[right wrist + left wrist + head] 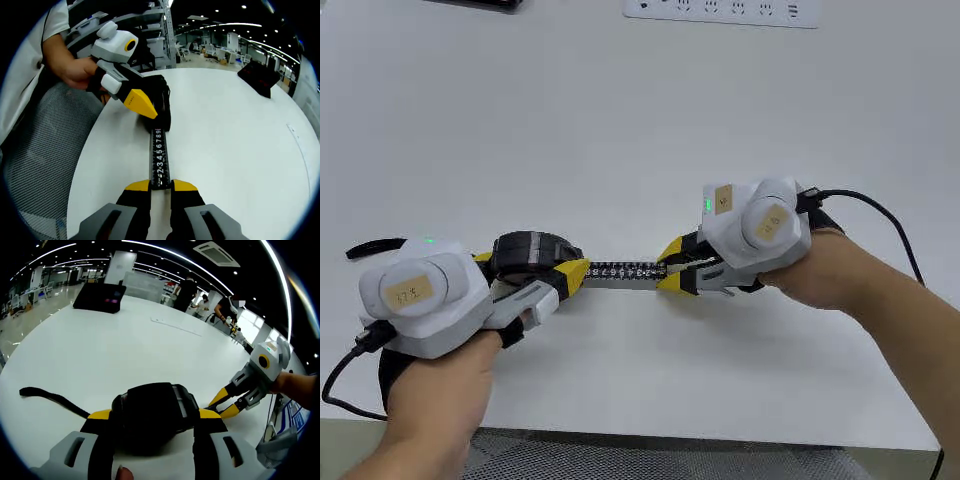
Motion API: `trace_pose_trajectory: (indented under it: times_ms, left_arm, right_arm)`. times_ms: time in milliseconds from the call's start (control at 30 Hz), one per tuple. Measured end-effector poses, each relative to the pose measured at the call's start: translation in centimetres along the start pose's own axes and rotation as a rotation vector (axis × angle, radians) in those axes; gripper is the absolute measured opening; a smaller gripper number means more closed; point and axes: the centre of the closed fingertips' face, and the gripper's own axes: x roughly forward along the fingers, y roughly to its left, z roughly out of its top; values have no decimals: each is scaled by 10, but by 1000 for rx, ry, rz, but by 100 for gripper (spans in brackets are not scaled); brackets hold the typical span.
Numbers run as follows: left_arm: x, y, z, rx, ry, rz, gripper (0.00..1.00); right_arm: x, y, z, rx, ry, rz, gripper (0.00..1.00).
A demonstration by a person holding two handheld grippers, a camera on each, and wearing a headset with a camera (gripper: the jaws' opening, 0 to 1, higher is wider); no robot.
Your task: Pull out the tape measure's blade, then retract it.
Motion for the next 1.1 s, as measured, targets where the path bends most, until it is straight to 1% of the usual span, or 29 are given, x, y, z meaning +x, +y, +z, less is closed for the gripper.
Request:
trace_pose_trajectory:
  times_ms: [33, 100, 200, 300, 667, 867, 1100]
  left_arm:
    - [0, 0, 0, 3, 2, 0, 59]
    - [0, 0, 0, 1, 1, 0, 59]
    - [0, 0, 0, -5, -1, -3, 59]
    - [-1, 0, 1, -15, -4, -8, 59]
    - [0, 0, 0, -16, -5, -13, 59]
    - [0, 0, 0, -21, -4, -18, 59]
    - [0, 0, 0, -17, -2, -19, 59]
  right_arm:
    - [1, 0, 3, 4, -6, 4, 11]
    - [3, 0, 4, -3, -2, 5, 11]
    - [6, 0, 8, -2, -9, 9, 11]
    - [9, -1, 12, 5, -24, 13, 11]
    - [23, 1, 24, 12, -41, 27, 11]
    - [28, 1, 32, 43, -66, 31, 11]
    - [36, 1, 39, 53, -78, 31, 11]
